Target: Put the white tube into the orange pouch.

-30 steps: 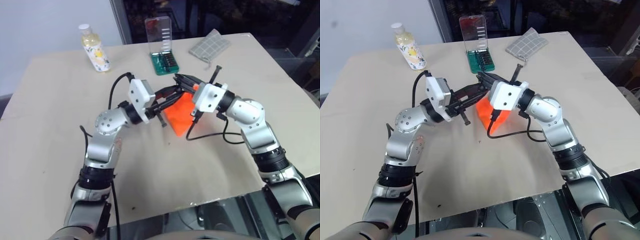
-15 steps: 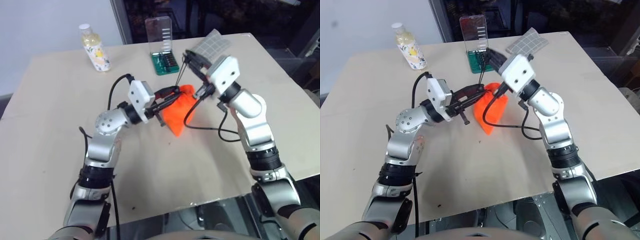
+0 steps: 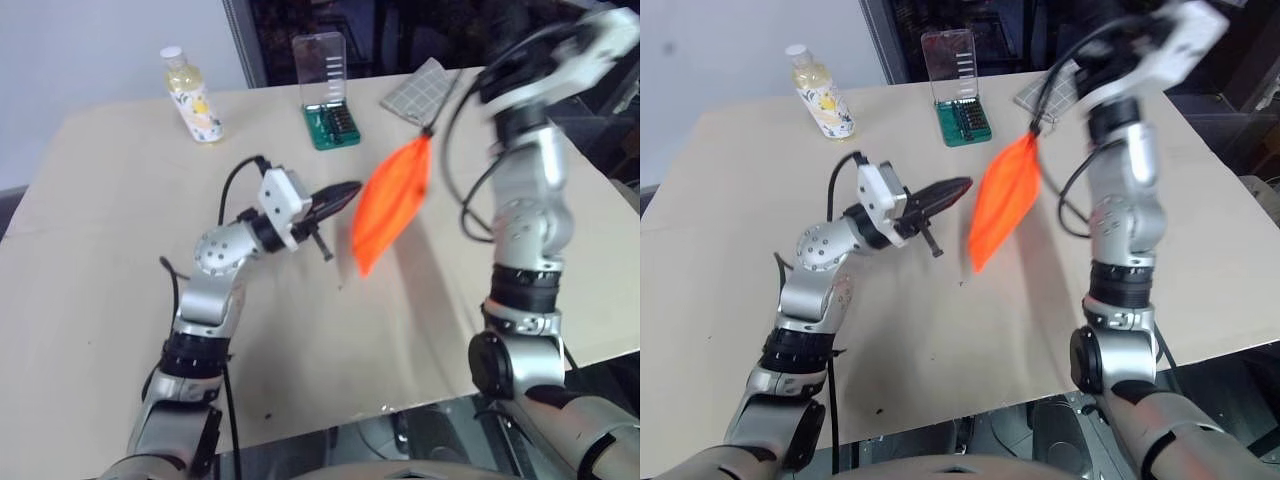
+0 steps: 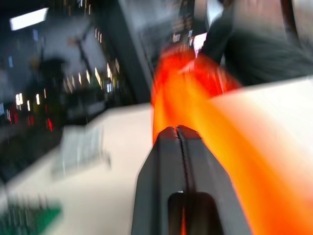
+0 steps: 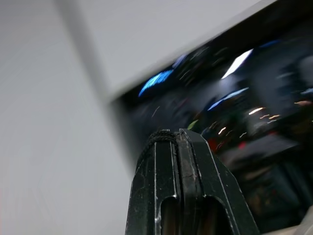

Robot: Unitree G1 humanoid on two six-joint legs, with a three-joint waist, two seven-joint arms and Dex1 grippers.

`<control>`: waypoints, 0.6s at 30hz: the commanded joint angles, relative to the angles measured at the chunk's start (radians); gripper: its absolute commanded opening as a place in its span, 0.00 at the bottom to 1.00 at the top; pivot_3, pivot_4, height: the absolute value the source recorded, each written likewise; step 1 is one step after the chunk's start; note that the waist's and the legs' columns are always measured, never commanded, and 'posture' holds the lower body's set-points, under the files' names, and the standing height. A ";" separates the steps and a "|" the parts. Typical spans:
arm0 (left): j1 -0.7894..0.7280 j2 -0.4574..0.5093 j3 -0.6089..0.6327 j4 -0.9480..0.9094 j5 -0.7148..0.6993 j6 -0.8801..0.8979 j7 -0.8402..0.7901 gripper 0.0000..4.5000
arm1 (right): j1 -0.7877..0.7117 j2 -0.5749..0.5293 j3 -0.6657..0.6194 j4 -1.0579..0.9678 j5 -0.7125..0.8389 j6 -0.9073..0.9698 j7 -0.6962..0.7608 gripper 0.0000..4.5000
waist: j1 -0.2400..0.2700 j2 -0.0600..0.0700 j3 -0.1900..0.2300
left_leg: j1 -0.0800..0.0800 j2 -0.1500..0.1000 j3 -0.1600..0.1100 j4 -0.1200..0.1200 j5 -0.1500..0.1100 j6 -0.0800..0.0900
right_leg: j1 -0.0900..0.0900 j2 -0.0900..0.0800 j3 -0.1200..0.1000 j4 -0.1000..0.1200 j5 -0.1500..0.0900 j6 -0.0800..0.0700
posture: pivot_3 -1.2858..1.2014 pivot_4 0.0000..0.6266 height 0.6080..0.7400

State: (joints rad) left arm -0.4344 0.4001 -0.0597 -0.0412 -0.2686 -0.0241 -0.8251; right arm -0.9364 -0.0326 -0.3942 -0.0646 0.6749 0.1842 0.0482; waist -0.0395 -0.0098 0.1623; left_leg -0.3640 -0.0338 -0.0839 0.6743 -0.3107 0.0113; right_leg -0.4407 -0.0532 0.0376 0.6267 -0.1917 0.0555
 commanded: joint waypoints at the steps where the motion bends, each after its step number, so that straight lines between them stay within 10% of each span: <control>1: 0.001 0.003 -0.004 -0.024 0.005 -0.016 -0.002 0.03 | -0.043 0.025 -0.052 -0.034 0.125 0.012 -0.083 0.00 | -0.004 0.000 0.000 | 0.000 0.000 0.000 0.000 0.000 0.000 | 0.000 0.000 0.000 0.000 0.000 0.000 | 0.52 0.24 1.00; 15: -0.026 -0.014 0.029 -0.051 -0.028 0.040 0.059 0.03 | 0.024 -0.006 0.067 -0.106 0.112 0.078 -0.032 0.00 | -0.005 0.001 0.000 | 0.000 0.001 0.005 0.000 0.000 0.000 | -0.003 0.001 0.005 0.004 0.000 0.000 | 0.52 0.24 1.00; 18: -0.006 -0.002 0.045 -0.060 -0.038 0.048 0.056 0.22 | 0.076 -0.023 0.123 -0.150 0.153 0.164 0.019 0.07 | -0.005 0.001 0.000 | 0.000 0.001 0.005 0.000 0.000 0.000 | -0.003 0.001 0.005 0.004 0.000 0.000 | 0.52 0.24 1.00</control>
State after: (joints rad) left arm -0.4454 0.3874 -0.0411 -0.0541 -0.2887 0.0222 -0.7725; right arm -0.8625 -0.0392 -0.3181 -0.1310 0.7872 0.3086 0.0199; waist -0.0441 -0.0092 0.1622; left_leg -0.3641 -0.0324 -0.0786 0.6740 -0.3106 0.0117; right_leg -0.4440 -0.0525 0.0427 0.6303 -0.1916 0.0555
